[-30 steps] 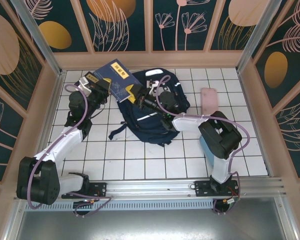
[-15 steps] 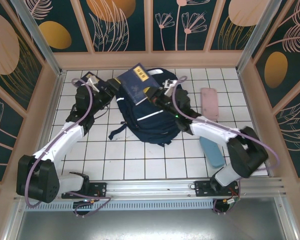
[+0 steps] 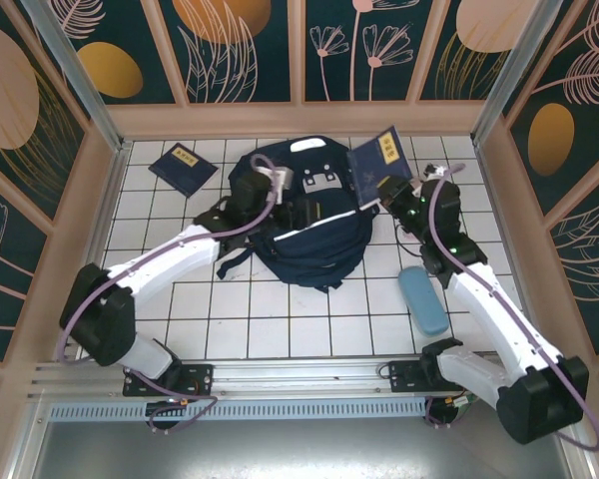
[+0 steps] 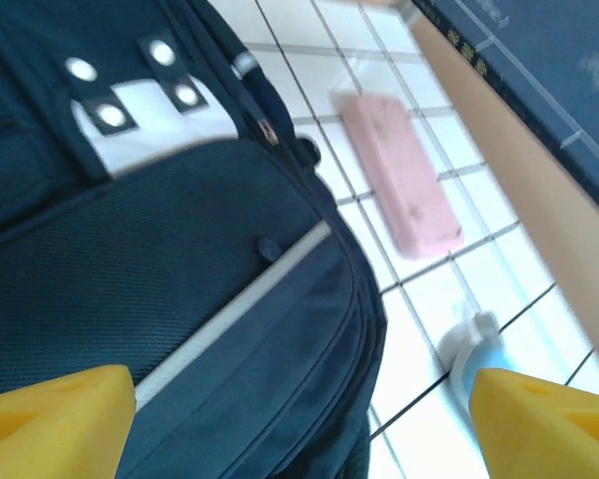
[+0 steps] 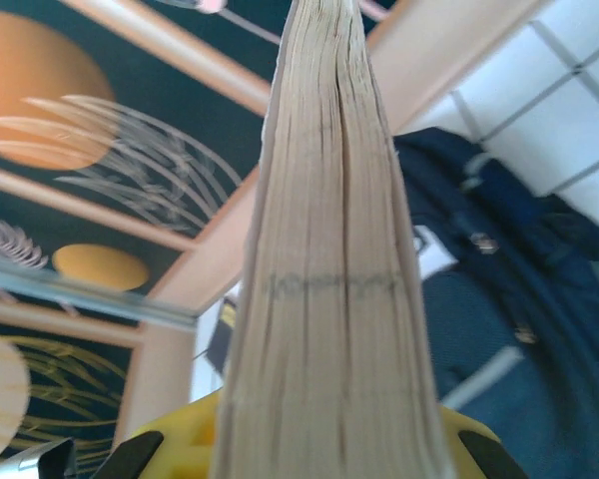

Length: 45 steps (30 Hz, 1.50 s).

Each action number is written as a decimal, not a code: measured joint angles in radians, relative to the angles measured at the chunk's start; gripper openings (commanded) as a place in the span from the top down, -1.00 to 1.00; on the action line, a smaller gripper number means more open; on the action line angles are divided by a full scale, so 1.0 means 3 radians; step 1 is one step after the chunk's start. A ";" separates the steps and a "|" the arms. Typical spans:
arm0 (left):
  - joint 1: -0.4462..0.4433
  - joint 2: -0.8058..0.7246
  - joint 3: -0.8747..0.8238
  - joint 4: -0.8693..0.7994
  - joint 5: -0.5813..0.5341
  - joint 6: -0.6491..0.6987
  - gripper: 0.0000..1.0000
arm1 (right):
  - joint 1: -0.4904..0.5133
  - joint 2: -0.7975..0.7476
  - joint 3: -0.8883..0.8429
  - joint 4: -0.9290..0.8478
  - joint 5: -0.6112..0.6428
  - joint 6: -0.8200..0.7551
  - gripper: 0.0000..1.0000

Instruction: Pack the student bag

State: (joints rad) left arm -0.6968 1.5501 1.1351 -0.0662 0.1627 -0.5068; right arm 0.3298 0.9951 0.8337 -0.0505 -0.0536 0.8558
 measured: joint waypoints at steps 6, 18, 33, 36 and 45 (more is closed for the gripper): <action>-0.0549 0.0696 0.0650 -0.0654 -0.0607 0.0665 -0.66 | -0.0254 -0.0345 -0.0139 -0.0423 0.0003 -0.0057 0.88; -0.0708 0.1625 0.1396 -0.1563 -0.1401 0.1343 -0.31 | -0.0462 -0.0584 -0.0231 -0.0656 -0.0086 -0.0057 0.88; -0.0769 0.1611 0.1517 -0.1438 -0.2055 0.1715 0.78 | -0.0464 -0.0666 -0.0388 -0.0739 -0.0172 -0.0045 0.84; -0.0765 0.1488 0.1514 -0.1356 -0.2177 0.1740 0.81 | -0.0464 -0.0727 -0.0418 -0.0855 -0.0170 -0.0072 0.84; -0.0699 0.1260 0.1514 -0.1099 -0.2449 0.1740 0.86 | -0.0465 -0.0814 -0.0587 -0.1015 -0.0542 -0.0182 0.83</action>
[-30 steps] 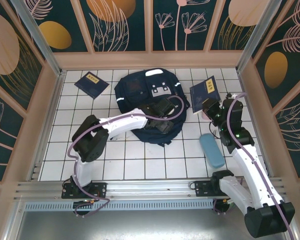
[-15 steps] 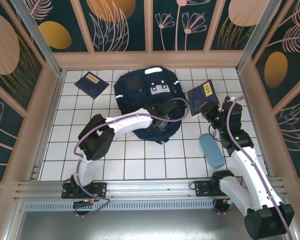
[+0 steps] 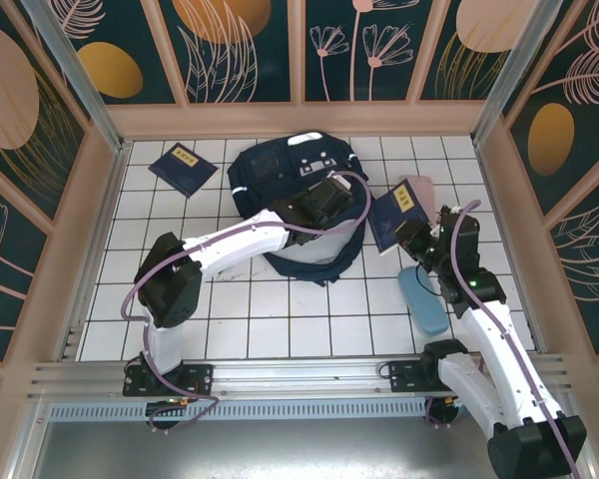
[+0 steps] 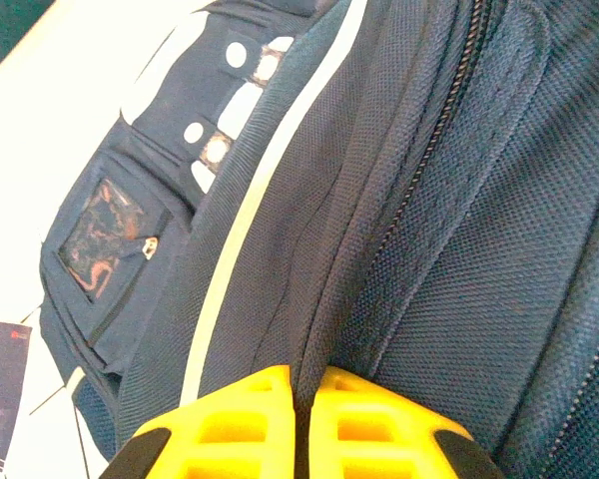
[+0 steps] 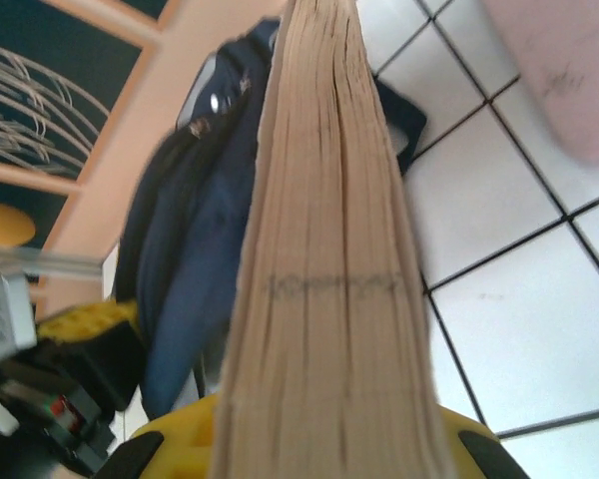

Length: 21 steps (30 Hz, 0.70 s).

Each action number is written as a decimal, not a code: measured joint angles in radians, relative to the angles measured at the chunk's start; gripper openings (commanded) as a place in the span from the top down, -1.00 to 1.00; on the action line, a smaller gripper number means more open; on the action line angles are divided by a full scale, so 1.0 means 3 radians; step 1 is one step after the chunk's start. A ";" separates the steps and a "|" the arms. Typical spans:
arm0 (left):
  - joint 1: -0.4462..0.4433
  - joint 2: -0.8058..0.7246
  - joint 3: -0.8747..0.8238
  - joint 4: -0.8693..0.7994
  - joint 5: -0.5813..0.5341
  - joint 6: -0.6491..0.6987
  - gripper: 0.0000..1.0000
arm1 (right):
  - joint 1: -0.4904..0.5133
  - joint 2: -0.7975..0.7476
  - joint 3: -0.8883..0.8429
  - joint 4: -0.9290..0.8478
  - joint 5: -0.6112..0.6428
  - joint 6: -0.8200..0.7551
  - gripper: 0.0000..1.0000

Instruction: Pack the student bag

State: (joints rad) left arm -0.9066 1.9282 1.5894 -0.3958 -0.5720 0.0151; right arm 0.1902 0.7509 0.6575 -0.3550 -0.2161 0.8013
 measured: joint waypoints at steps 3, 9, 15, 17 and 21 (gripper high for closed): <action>0.0009 -0.0020 0.0000 0.0041 -0.0033 -0.0001 0.87 | 0.0000 -0.0015 -0.0149 0.0075 -0.0277 0.0051 0.83; 0.0017 -0.0033 0.0000 0.0097 -0.0043 -0.0004 0.87 | 0.0004 0.0085 -0.0626 0.0646 -0.0866 0.0418 0.84; 0.0018 -0.0033 0.0006 0.0113 -0.0045 -0.0027 0.87 | 0.0112 0.0346 -0.0849 0.1311 -0.1113 0.0828 0.84; 0.0018 -0.0034 0.0008 0.0118 -0.0045 -0.0027 0.87 | 0.0144 0.0426 -0.0851 0.1513 -0.1138 0.0930 0.84; 0.0018 -0.0034 0.0017 0.0137 -0.0045 -0.0041 0.87 | 0.0300 0.0741 -0.0851 0.2024 -0.1078 0.1124 0.82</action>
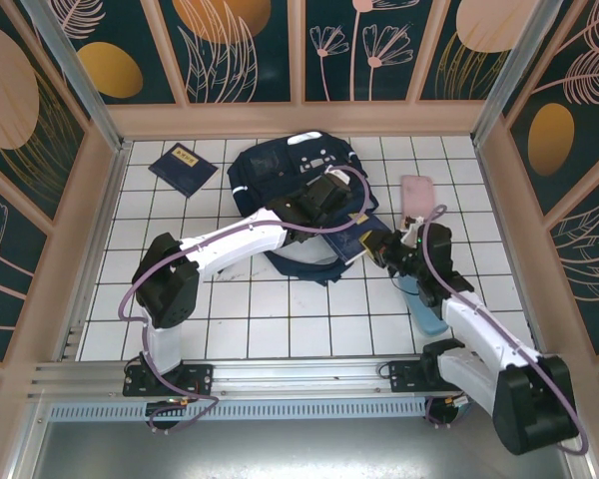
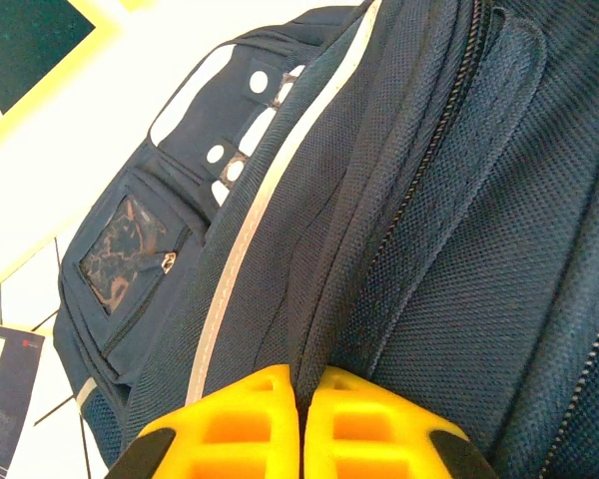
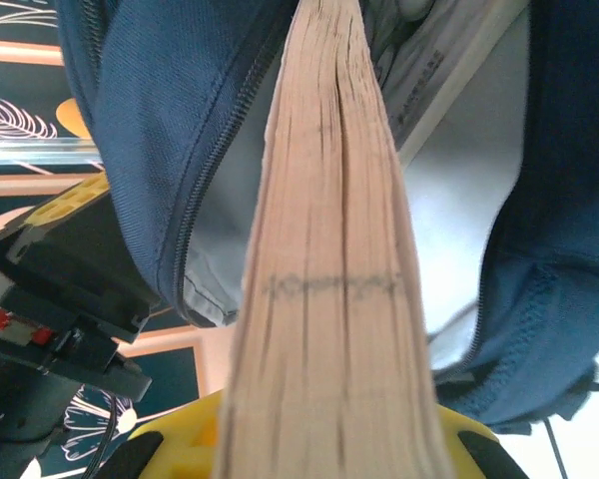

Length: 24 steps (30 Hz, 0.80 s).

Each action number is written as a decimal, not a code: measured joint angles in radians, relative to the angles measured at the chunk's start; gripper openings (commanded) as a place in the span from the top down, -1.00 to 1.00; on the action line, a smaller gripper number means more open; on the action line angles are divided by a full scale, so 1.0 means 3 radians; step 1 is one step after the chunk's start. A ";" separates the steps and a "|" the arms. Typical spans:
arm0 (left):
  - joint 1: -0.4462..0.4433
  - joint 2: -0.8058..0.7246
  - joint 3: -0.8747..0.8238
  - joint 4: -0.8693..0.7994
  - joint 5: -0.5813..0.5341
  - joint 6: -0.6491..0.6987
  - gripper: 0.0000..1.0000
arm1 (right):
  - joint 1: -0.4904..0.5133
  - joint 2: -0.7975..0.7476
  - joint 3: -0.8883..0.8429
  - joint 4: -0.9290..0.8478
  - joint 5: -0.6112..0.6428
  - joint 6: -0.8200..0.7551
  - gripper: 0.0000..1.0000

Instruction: Pack the student bag

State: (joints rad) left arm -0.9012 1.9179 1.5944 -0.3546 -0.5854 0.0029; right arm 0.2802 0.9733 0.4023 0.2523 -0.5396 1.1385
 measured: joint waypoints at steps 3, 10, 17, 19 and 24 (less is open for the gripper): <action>0.0000 0.0000 0.0019 0.0013 0.0000 -0.0022 0.86 | 0.0136 0.0334 0.0001 0.0359 0.0155 0.0121 0.83; 0.0031 0.0000 0.0187 -0.0010 -0.0004 -0.0106 0.86 | 0.0535 0.1540 0.0379 0.1164 0.0749 0.0296 0.85; 0.0043 -0.0001 0.0235 -0.0058 0.0000 -0.0140 0.86 | 0.0687 0.2504 0.0970 0.1675 0.1383 0.0523 0.80; 0.0043 -0.0008 0.0235 -0.0060 -0.0001 -0.0149 0.86 | 0.0687 0.2799 0.1175 0.1743 0.1455 0.0573 0.72; 0.0045 -0.0071 0.0235 -0.0093 -0.0001 -0.0161 0.85 | 0.0687 0.3274 0.1588 0.1768 0.1467 0.0643 0.19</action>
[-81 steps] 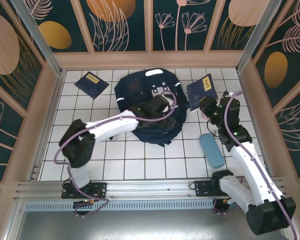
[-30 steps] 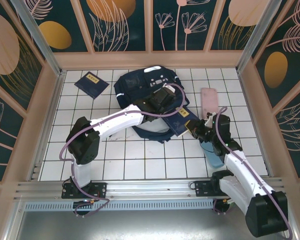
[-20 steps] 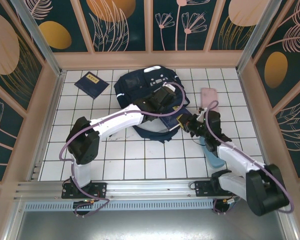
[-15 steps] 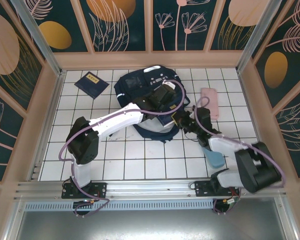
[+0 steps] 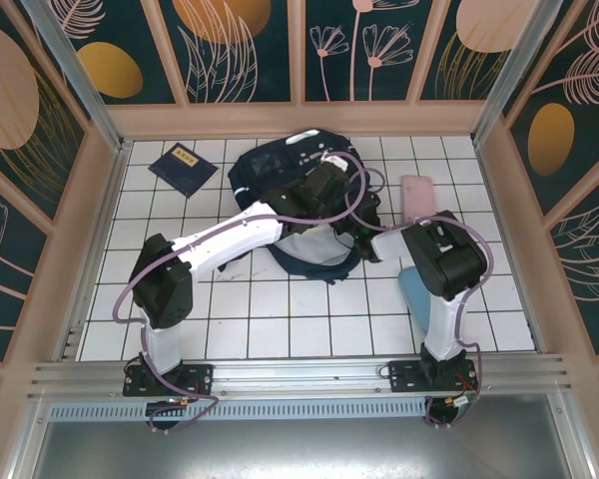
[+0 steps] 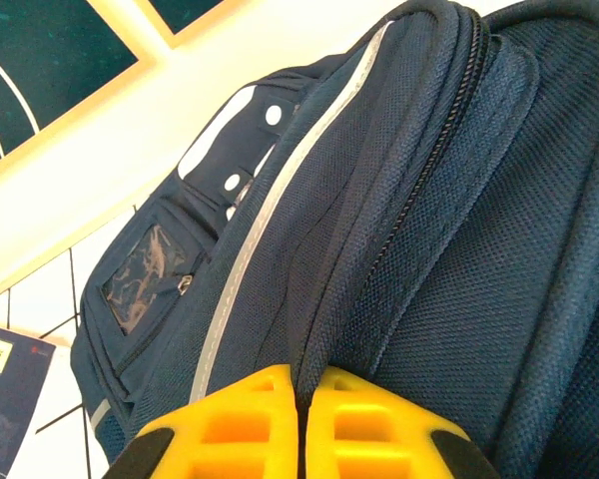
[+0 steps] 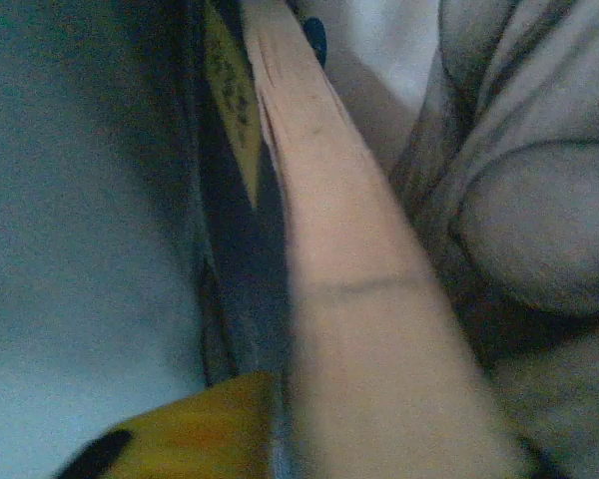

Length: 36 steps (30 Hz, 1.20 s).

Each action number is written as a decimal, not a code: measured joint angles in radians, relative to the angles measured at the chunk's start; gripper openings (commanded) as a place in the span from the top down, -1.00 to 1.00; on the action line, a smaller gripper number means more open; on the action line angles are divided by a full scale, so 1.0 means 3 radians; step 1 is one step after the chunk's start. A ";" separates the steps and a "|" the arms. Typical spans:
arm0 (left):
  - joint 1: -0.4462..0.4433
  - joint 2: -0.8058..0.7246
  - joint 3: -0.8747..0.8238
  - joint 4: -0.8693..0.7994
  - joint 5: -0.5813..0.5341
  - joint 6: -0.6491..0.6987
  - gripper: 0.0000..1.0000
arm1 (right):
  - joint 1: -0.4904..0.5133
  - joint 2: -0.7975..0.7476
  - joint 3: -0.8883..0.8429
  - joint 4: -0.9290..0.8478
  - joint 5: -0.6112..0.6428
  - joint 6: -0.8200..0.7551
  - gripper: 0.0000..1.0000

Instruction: Pack the student bag

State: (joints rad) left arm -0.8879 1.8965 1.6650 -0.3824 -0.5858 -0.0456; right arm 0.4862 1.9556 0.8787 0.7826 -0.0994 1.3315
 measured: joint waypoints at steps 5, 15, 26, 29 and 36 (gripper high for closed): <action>0.0038 -0.0060 0.0000 -0.0036 0.0032 -0.0048 0.84 | 0.0000 -0.0029 0.0080 0.0022 -0.0070 0.0013 -0.37; 0.0065 -0.0061 0.0000 -0.0050 0.0128 -0.0128 0.82 | -0.0025 -0.0720 -0.0301 -0.0753 -0.0259 -0.0023 -0.56; 0.0230 -0.0212 -0.0008 0.0043 0.0533 -0.0449 -0.37 | -0.0088 -0.1656 -0.0882 -0.1556 -0.0214 -0.0338 -0.48; 0.0374 -0.0361 -0.0071 0.0155 0.0795 -0.0573 -0.51 | -0.0122 -0.1962 -0.0987 -0.1784 0.0042 -0.0486 -0.48; 0.0739 -0.0451 -0.0370 0.0290 0.1036 -0.0843 -0.72 | -0.0380 -0.2504 -0.1007 -0.2567 0.0792 -0.0847 -0.41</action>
State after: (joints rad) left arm -0.6662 1.7611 1.5539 -0.2955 -0.2749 -0.2985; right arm 0.3721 1.2045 0.5766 0.0124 0.1383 1.0775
